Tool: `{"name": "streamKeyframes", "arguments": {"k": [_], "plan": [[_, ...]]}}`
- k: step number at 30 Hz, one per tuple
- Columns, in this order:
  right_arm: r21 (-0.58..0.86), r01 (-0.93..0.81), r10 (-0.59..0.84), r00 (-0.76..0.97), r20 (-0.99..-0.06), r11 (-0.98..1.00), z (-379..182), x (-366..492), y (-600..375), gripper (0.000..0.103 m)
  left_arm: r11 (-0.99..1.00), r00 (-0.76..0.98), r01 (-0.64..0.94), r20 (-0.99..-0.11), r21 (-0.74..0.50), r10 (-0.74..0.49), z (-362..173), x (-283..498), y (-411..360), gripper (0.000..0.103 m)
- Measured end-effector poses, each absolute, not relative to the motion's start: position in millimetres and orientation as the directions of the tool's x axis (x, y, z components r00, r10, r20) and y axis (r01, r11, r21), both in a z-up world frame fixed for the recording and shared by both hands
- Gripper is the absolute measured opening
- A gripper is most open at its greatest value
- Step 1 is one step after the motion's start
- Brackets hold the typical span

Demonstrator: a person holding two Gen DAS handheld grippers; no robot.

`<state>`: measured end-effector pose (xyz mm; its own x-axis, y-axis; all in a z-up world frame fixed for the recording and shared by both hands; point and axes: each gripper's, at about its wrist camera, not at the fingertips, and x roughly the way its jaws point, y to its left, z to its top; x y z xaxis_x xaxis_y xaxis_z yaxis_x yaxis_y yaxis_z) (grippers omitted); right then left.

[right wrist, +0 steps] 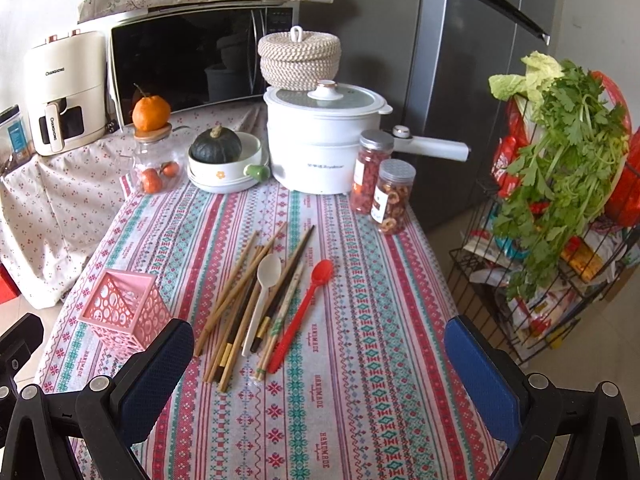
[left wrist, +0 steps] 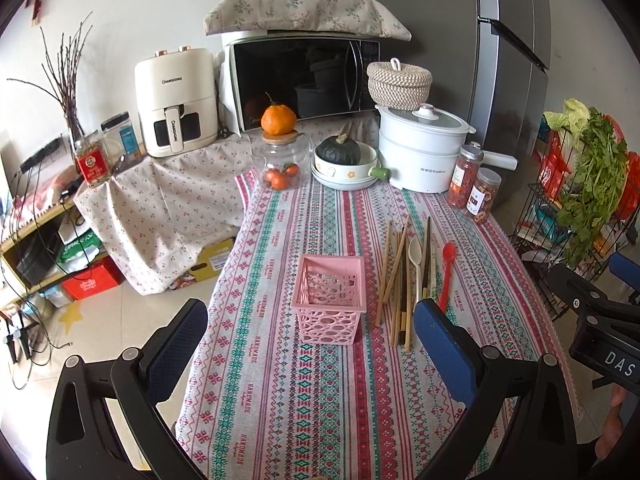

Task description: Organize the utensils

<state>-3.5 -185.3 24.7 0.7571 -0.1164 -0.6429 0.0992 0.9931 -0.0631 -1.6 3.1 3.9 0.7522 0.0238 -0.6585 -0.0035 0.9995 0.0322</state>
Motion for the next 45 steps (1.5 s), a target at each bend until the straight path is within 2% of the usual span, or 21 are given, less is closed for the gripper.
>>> {"name": "streamKeyframes", "arguments": {"k": [45], "plan": [[-0.071,0.099,-0.121,0.76,-0.638,0.993,25,-1,-186,0.103,0.999,0.758,-0.014,-0.651,0.04,0.037,10,0,14,0.103]]}}
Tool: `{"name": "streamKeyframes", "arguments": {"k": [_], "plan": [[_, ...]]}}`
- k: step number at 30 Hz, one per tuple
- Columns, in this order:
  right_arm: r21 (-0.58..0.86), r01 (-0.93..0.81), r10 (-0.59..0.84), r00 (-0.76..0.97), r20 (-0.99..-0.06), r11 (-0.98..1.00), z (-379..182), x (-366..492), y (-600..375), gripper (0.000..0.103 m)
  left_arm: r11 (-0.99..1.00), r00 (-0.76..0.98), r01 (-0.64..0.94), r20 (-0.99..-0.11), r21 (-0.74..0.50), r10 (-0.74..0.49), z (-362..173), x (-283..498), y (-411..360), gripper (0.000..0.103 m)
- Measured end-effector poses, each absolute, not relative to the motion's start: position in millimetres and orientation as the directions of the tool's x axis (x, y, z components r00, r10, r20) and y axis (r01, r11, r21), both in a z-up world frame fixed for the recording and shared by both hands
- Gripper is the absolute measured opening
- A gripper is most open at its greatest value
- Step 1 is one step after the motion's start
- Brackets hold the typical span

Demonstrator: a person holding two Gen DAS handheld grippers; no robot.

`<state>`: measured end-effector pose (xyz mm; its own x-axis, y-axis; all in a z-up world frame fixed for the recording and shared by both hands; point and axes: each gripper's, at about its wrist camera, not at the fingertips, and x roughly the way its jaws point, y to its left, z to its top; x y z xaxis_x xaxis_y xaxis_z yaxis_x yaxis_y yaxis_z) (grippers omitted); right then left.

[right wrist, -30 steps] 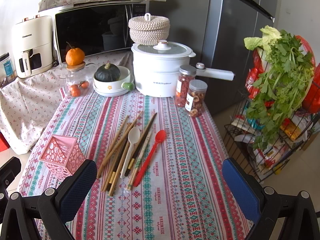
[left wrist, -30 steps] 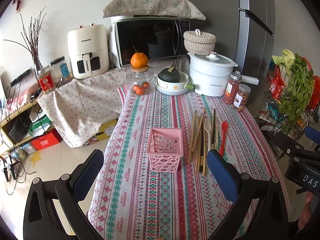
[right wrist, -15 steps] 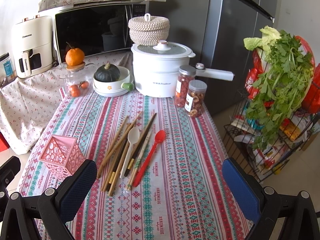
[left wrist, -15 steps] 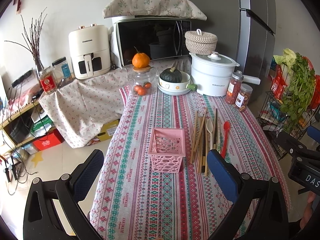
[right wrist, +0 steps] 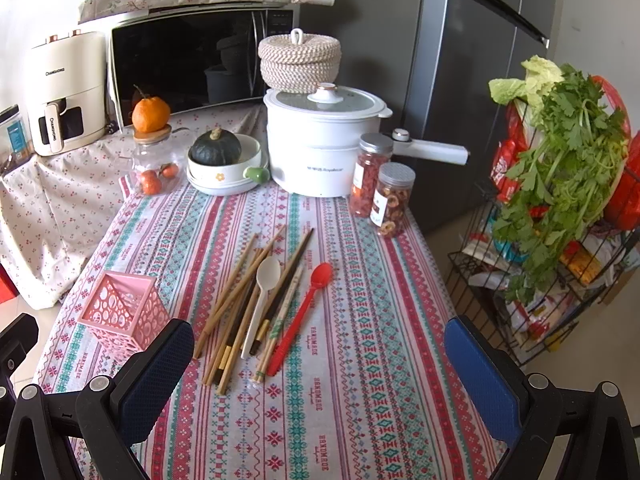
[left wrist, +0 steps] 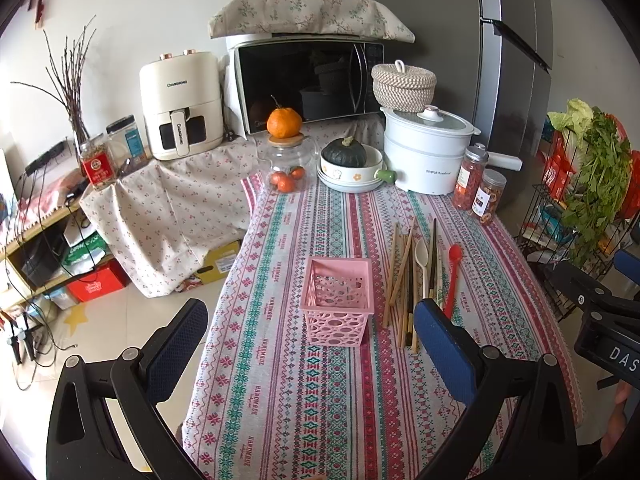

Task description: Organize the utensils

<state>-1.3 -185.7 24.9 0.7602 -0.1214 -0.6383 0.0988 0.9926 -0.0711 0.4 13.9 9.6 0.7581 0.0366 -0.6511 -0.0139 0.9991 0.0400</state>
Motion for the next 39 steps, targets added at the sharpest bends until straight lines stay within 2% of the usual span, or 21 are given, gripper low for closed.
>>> {"name": "streamKeyframes", "arguments": {"k": [8,11,15,21,26,28,32,33,35,37,39], "plan": [[-0.078,0.098,-0.125,0.755,-0.643,0.992,23,1,-187,0.103,0.999,0.76,-0.017,-0.648,0.048,0.044,9,2,18,0.103],[-0.093,0.093,-0.131,0.746,-0.653,0.991,23,6,-190,0.103,0.999,0.728,0.009,-0.685,0.042,0.022,6,14,20,0.103],[-0.101,0.081,-0.129,0.7,-0.702,0.992,23,26,-200,0.103,0.997,0.644,0.081,-0.764,0.019,-0.038,-1,38,18,0.103],[-0.038,0.028,-0.047,0.585,-0.81,0.999,14,72,-219,0.103,0.985,0.577,0.169,-0.813,0.024,-0.079,4,72,2,0.103],[0.034,0.058,0.0,0.504,-0.864,0.998,-10,115,-246,0.103,0.971,0.508,0.238,-0.856,0.036,-0.093,12,119,-26,0.102],[0.101,0.089,0.046,0.478,-0.877,0.991,-25,125,-261,0.1,0.967,0.467,0.254,-0.878,0.019,-0.106,7,148,-39,0.095],[0.186,0.121,0.125,0.39,-0.912,0.975,-59,144,-284,0.085,0.966,0.34,0.247,-0.927,-0.076,-0.16,-18,214,-62,0.071],[0.191,0.135,0.127,0.383,-0.915,0.972,-64,148,-289,0.084,0.967,0.302,0.23,-0.937,-0.106,-0.174,-28,231,-67,0.068],[0.217,0.153,0.149,0.367,-0.918,0.964,-74,154,-298,0.077,0.968,0.236,0.204,-0.952,-0.147,-0.195,-50,259,-79,0.049],[0.241,0.153,0.176,0.35,-0.92,0.958,-83,159,-302,0.074,0.971,0.202,0.188,-0.962,-0.147,-0.184,-71,280,-92,0.039],[0.236,0.146,0.174,0.343,-0.923,0.961,-89,164,-304,0.073,0.975,0.187,0.181,-0.969,-0.13,-0.163,-91,297,-103,0.035]]}}
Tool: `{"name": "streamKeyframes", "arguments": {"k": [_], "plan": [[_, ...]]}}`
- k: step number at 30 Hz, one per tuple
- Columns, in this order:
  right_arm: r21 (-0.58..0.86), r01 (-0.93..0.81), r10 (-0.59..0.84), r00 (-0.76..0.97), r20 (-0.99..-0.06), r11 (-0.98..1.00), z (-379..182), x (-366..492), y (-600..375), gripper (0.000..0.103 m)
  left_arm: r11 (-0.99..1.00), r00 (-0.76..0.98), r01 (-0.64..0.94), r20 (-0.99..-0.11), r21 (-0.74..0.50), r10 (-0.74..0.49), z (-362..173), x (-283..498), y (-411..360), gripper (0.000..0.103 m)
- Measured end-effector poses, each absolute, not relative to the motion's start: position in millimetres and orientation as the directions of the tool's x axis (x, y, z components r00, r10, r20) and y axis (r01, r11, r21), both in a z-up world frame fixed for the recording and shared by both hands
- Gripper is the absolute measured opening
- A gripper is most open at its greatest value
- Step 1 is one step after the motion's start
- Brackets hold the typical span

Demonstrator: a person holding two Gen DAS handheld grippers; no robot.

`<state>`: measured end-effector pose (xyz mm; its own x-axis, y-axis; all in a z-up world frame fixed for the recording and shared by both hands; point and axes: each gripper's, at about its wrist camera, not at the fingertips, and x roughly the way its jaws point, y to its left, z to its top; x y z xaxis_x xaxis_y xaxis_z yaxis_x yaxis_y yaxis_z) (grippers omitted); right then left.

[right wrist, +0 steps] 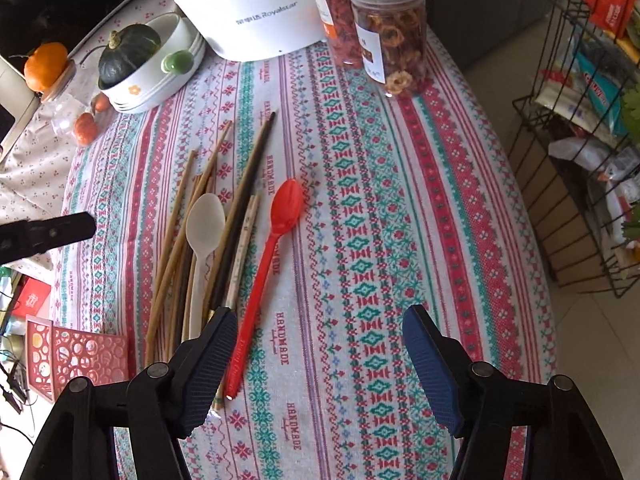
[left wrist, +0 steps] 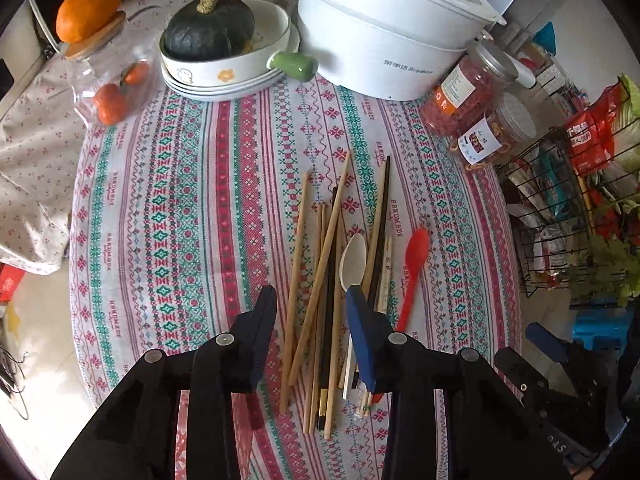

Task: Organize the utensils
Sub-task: 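Close left tool on wooden chopsticks while right tool moves toward the red spoon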

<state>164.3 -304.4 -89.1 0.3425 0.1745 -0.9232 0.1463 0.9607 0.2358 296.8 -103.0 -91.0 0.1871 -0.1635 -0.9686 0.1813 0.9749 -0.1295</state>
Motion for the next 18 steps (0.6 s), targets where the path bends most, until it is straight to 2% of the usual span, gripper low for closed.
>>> {"name": "streamKeyframes", "arguments": {"k": [2,8,18], "plan": [[0.222,0.125,0.169,0.339,-0.926,0.967,-93,168,-303,0.072,0.975,0.167,0.188,-0.975,-0.118,-0.15,-108,308,-111,0.028],[0.206,0.096,0.164,0.334,-0.928,0.974,-100,178,-296,0.072,0.981,0.153,0.186,-0.985,-0.046,-0.075,-139,334,-122,0.02],[0.212,0.108,0.168,0.321,-0.932,0.971,-108,183,-295,0.072,0.985,0.102,0.164,-0.993,-0.048,-0.065,-171,345,-116,0.016]]}}
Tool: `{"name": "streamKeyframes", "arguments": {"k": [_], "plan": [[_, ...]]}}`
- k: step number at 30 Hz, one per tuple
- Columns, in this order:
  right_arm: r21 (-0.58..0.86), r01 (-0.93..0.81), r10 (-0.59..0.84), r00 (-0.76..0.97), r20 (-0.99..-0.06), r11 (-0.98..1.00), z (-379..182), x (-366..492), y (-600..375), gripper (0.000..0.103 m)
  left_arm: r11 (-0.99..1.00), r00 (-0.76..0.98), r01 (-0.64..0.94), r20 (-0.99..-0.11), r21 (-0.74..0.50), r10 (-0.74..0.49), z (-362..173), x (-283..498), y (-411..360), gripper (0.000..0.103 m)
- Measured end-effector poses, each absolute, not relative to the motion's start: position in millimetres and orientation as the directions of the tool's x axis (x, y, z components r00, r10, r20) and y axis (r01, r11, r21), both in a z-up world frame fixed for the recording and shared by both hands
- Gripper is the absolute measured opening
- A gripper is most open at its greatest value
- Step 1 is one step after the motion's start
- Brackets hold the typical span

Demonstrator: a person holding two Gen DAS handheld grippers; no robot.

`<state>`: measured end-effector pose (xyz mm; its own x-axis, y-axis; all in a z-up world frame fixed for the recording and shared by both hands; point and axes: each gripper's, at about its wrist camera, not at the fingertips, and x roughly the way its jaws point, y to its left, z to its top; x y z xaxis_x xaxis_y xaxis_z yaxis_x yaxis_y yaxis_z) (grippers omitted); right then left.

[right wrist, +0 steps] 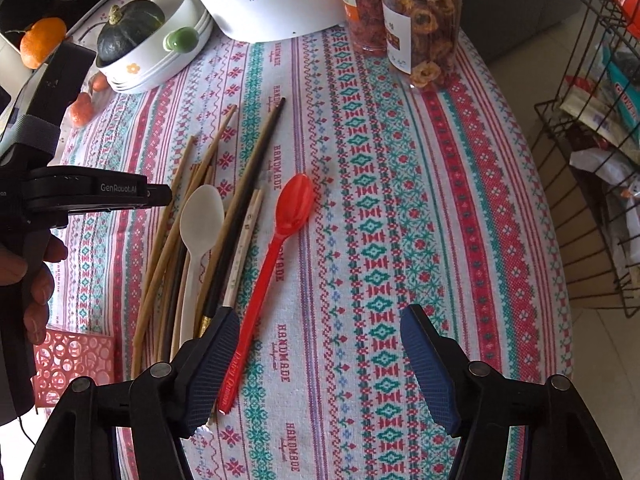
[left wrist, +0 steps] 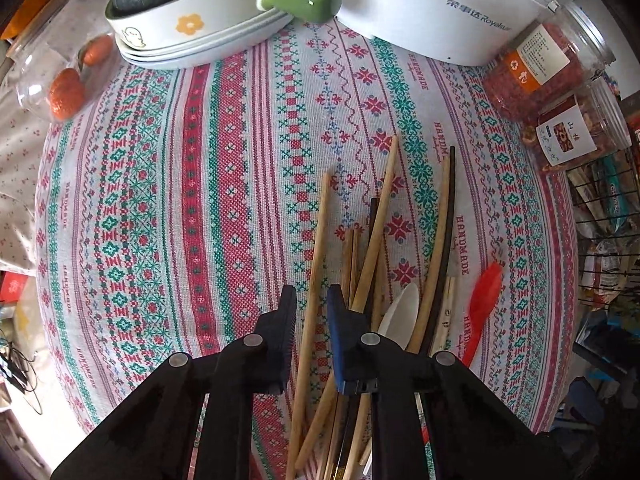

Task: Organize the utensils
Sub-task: 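Close left tool on wooden chopsticks while right tool moves toward the red spoon, then lower chopsticks into pink basket with left tool while right tool grasps and lifts red spoon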

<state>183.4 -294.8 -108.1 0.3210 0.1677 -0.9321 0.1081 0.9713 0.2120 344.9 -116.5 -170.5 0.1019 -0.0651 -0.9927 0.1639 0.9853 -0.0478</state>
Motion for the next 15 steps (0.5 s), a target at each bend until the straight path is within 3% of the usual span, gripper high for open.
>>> {"name": "streamKeyframes", "arguments": {"k": [7,15], "plan": [[0.216,0.128,0.166,0.319,-0.933,0.968,-110,181,-301,0.072,0.982,0.116,0.186,-0.992,-0.024,-0.046,-188,338,-123,0.007],[0.216,0.128,0.163,0.331,-0.929,0.968,-106,179,-300,0.072,0.972,0.244,0.22,-0.96,-0.085,-0.139,-129,306,-119,0.006]]}}
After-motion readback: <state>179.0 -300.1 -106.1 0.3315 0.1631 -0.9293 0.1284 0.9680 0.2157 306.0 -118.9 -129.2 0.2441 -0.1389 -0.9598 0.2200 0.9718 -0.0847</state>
